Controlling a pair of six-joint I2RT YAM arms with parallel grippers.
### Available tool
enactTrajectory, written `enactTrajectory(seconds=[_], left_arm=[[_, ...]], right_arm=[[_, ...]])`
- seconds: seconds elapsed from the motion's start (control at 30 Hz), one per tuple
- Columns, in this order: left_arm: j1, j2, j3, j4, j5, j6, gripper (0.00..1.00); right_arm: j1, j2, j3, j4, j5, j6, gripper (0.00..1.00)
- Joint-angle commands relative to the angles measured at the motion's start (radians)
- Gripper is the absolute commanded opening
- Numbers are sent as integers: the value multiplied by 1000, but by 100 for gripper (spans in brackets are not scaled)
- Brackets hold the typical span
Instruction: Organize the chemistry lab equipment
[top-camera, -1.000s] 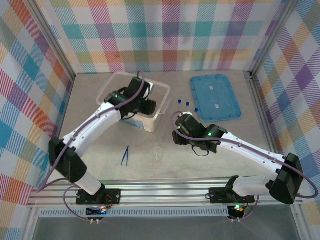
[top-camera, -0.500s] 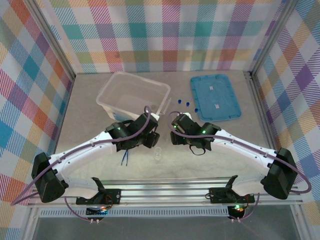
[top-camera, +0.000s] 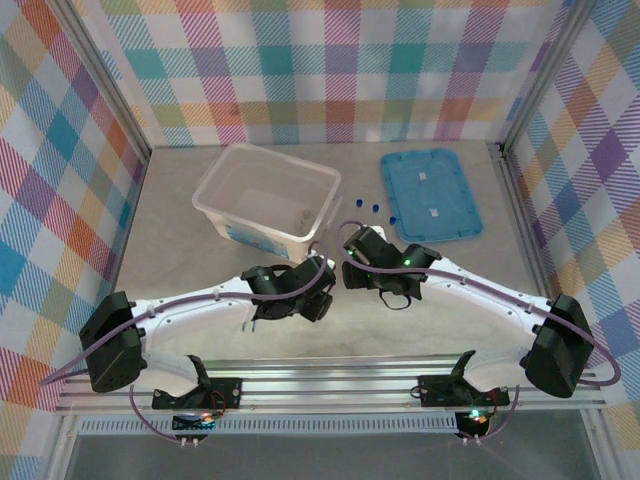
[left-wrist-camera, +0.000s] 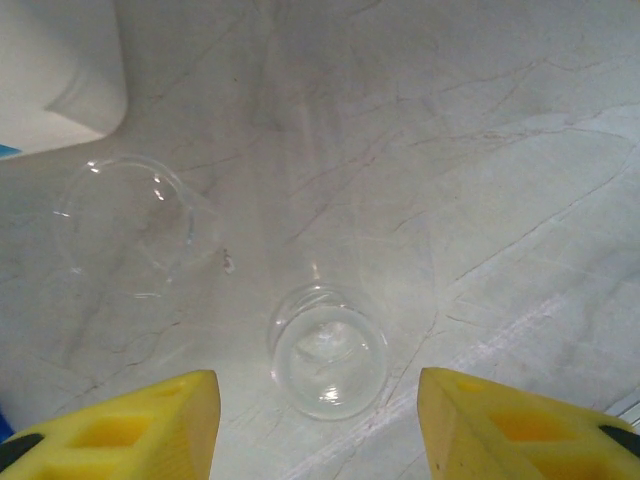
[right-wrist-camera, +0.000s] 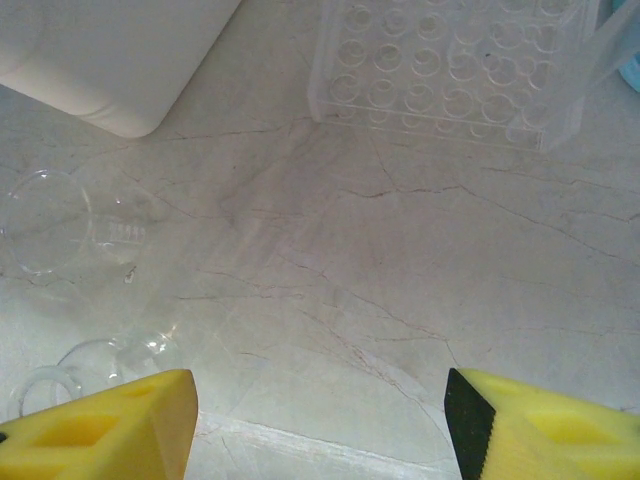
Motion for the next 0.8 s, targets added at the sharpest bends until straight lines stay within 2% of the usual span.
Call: enactTrajectory(seconds=[0.0,0.4,0.53,0.77], left_arm=[[-15,23,-19,43,15,-26,55],[-11,68,-52,85,-19,-45,57],[12,72,-72,111,1,-56,57],[28,92,-67,119,16,-49,53]], right_arm=[[-8,-19,-11,-23,3,28,67],[-27,-34,-40,-16,-9,40,68],[-32,-32,-46,-11,-16,40,68],[-38,-31,-48,-5,-23,39,67]])
